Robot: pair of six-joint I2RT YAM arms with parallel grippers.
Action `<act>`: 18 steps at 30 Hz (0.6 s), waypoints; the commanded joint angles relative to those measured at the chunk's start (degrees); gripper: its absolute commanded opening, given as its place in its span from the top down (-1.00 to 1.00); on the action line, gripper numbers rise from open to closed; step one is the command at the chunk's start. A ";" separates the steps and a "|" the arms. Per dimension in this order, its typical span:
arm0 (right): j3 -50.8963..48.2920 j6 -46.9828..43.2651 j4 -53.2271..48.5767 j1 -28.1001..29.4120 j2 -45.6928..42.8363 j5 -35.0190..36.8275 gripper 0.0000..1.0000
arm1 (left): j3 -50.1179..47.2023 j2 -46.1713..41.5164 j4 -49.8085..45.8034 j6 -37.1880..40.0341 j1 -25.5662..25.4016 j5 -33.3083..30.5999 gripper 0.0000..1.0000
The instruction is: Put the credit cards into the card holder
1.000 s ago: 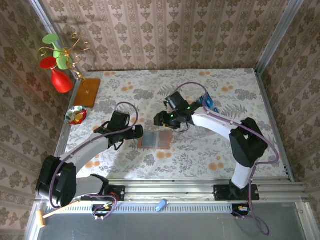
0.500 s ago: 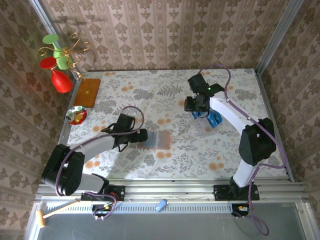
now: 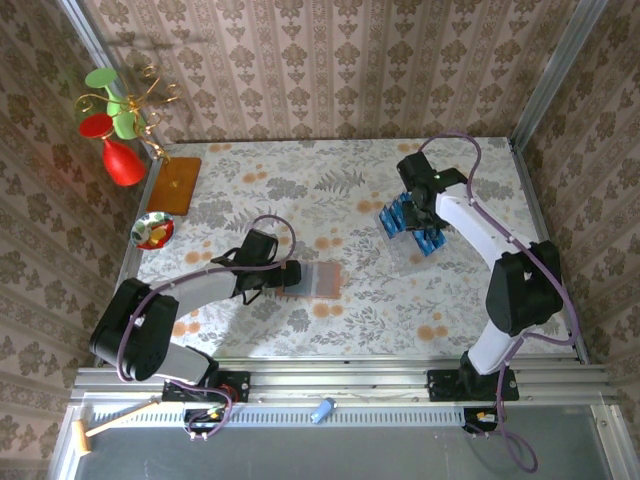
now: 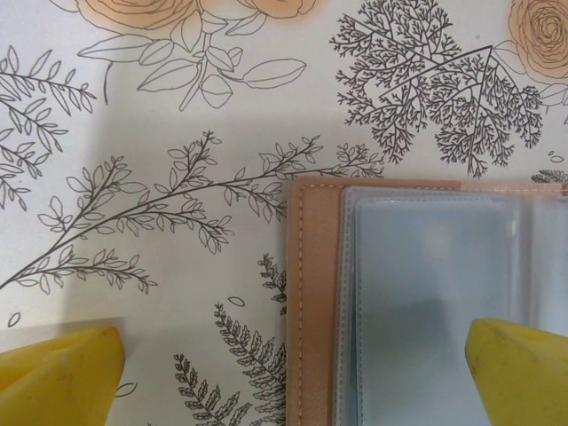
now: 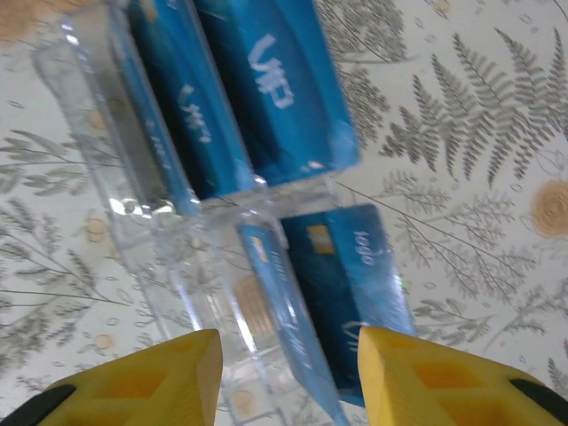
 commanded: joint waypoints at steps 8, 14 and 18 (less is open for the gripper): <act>-3.82 -0.80 -0.32 -0.17 -1.26 -0.33 0.17 | 0.04 1.26 1.82 -1.62 -1.37 -0.02 -1.00; -4.84 -0.47 0.75 -0.11 -0.62 -1.96 0.24 | -0.09 1.51 2.08 -1.67 -1.54 -0.11 -1.00; -5.03 -0.47 1.18 -0.13 -0.40 -3.30 0.33 | 0.05 1.78 2.25 -1.71 -1.54 -0.11 -1.00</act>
